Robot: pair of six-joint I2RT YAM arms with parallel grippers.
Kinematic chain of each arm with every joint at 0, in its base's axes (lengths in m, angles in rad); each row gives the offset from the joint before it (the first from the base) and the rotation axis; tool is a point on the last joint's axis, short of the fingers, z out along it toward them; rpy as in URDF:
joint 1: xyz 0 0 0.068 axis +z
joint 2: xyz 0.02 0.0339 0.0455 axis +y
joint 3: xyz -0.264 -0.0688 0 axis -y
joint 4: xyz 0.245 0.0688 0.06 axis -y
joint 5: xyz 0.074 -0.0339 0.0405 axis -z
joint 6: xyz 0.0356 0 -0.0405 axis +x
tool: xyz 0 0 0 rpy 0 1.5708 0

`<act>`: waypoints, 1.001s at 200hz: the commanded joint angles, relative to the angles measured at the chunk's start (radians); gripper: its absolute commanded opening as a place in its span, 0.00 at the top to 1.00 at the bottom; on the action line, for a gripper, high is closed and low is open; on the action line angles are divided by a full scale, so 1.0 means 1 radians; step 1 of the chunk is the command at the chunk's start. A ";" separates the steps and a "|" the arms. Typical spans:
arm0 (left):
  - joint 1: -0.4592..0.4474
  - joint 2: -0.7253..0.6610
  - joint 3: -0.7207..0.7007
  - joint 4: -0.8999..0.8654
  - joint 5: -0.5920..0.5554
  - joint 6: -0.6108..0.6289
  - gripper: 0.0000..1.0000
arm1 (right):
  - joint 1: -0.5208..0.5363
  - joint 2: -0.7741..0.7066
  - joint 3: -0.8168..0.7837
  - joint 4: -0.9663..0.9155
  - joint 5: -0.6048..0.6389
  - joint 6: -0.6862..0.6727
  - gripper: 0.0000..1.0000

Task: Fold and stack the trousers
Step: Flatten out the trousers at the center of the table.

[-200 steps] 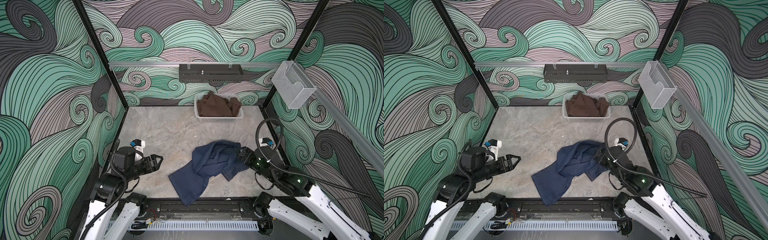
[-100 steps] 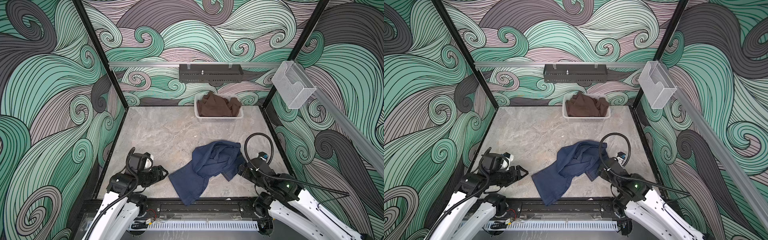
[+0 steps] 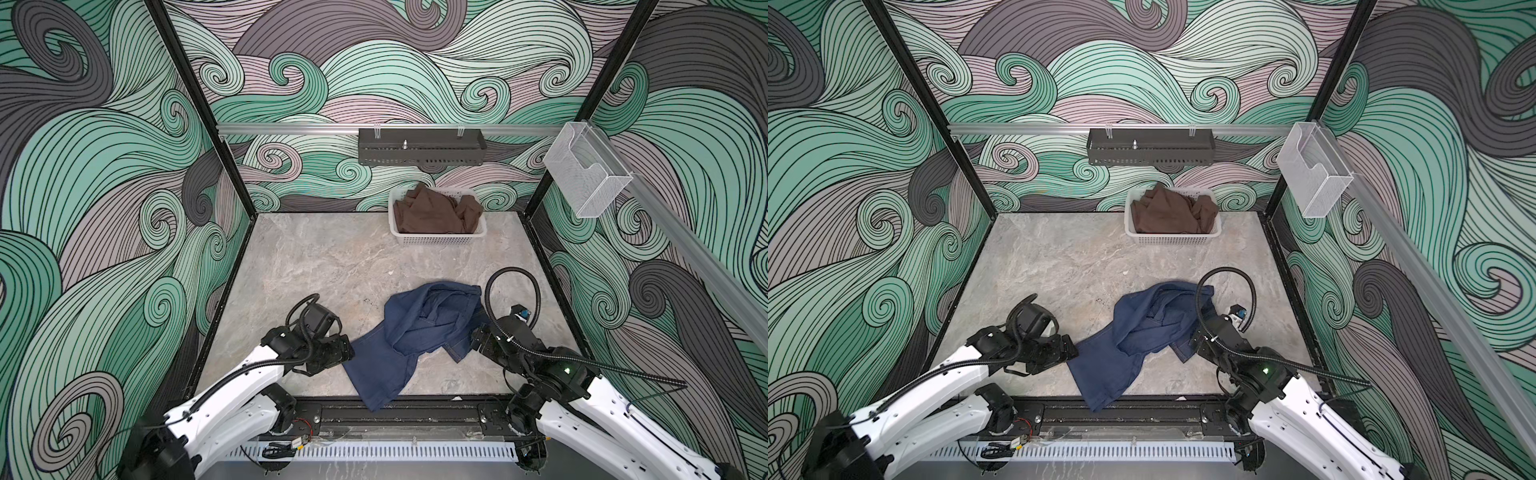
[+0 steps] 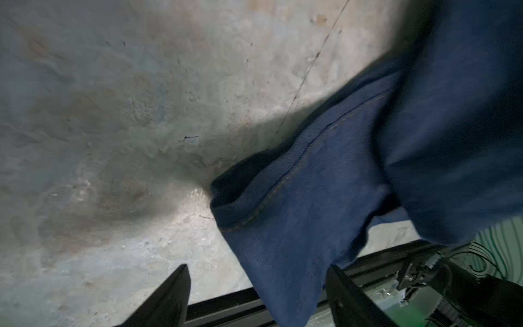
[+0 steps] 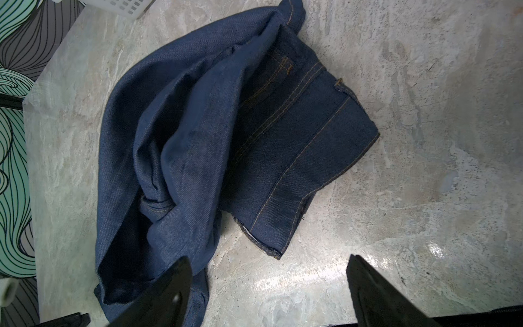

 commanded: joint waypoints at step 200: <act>0.305 -0.069 0.482 -0.320 -0.442 0.297 0.42 | -0.181 0.059 -0.038 0.129 -0.136 -0.039 0.12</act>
